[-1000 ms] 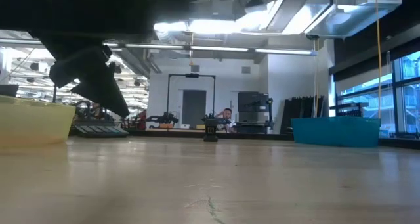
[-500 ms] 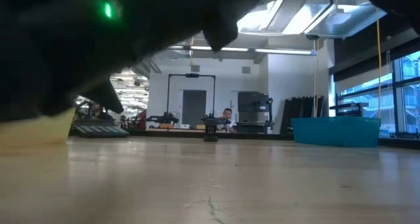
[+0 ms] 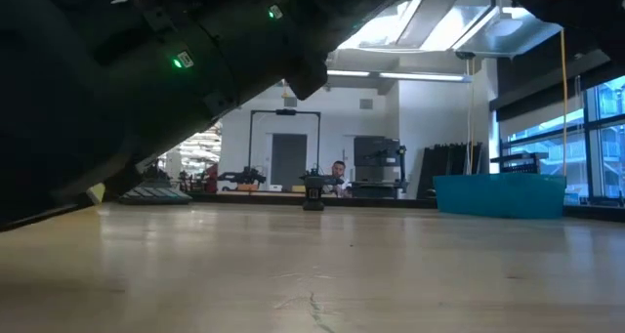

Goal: Sort crayons/erasers/pens/pencils in bins
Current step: Put the red eraser into the orange bin

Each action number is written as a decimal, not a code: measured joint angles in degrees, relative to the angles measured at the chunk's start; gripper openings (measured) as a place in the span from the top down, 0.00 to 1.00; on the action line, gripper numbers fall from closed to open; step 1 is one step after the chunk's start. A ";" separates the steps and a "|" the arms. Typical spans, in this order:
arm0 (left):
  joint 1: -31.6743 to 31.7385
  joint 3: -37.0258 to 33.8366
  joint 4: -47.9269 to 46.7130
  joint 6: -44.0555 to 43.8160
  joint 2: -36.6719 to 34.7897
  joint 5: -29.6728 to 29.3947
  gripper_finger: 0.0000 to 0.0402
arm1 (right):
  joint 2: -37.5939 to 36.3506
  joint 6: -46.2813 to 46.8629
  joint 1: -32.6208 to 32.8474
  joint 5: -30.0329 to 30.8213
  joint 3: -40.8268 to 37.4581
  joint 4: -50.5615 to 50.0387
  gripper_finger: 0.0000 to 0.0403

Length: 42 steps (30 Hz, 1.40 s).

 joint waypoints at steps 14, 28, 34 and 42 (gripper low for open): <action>-1.56 0.00 -0.17 -1.66 -0.03 -2.12 0.58 | -0.40 -0.49 -0.66 -0.63 -0.14 -1.63 0.87; -5.28 0.00 -4.44 -7.35 0.04 -1.77 0.58 | -9.64 -7.39 -0.54 1.33 -0.59 -33.96 0.85; -5.86 0.02 -4.59 -8.01 0.04 -2.04 0.58 | -12.91 -6.90 0.95 2.27 -3.84 -41.04 0.85; -6.07 0.02 -4.16 -8.58 0.06 -2.15 0.58 | -26.08 -0.54 3.83 5.28 -22.11 -38.30 0.85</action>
